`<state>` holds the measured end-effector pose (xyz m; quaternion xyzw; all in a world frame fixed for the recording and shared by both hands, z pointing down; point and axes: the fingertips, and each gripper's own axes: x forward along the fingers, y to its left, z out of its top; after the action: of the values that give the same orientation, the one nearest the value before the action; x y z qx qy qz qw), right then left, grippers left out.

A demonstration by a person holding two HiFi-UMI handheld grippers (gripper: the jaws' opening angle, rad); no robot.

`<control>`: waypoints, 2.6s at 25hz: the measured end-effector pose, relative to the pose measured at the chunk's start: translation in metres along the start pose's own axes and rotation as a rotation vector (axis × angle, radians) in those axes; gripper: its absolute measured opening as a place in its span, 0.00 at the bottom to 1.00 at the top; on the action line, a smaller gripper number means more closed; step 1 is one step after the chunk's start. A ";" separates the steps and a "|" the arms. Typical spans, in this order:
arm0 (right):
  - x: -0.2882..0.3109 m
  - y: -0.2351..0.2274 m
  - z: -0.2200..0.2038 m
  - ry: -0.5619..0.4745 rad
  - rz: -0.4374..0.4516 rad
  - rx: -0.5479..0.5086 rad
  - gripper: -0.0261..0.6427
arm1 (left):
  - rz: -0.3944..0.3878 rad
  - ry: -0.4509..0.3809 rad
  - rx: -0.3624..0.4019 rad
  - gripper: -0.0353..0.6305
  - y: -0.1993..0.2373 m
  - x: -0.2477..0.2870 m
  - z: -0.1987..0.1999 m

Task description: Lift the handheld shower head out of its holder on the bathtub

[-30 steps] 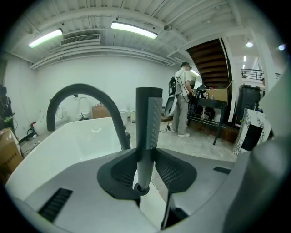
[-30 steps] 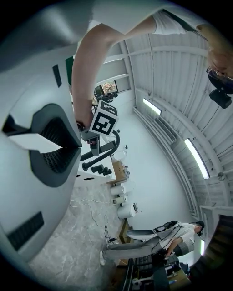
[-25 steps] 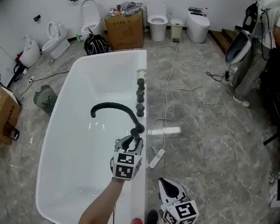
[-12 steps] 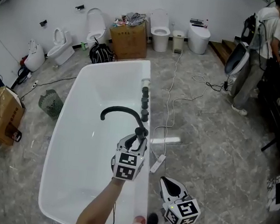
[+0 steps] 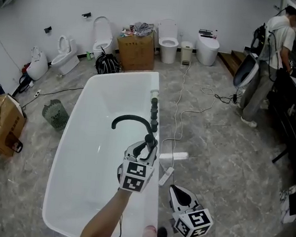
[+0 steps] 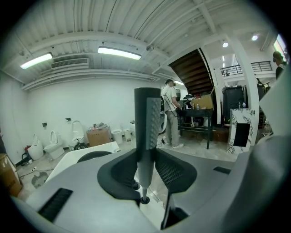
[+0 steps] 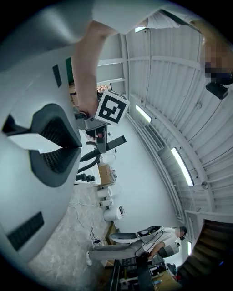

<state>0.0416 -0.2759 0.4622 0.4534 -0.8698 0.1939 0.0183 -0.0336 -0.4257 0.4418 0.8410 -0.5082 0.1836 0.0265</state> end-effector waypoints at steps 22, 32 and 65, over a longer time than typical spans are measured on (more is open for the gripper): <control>-0.091 0.093 0.025 -0.083 -0.045 -0.056 0.05 | -0.066 -0.120 0.073 0.26 -0.033 -0.159 0.073; -0.109 0.123 0.039 -0.102 -0.038 -0.088 0.05 | -0.083 -0.177 0.091 0.26 -0.041 -0.204 0.109; -0.125 0.152 0.035 -0.094 -0.046 -0.160 0.04 | -0.088 -0.233 0.113 0.26 -0.046 -0.246 0.127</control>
<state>-0.0010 -0.1126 0.3555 0.4789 -0.8718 0.1019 0.0178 -0.0604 -0.2256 0.2474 0.8782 -0.4595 0.1119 -0.0720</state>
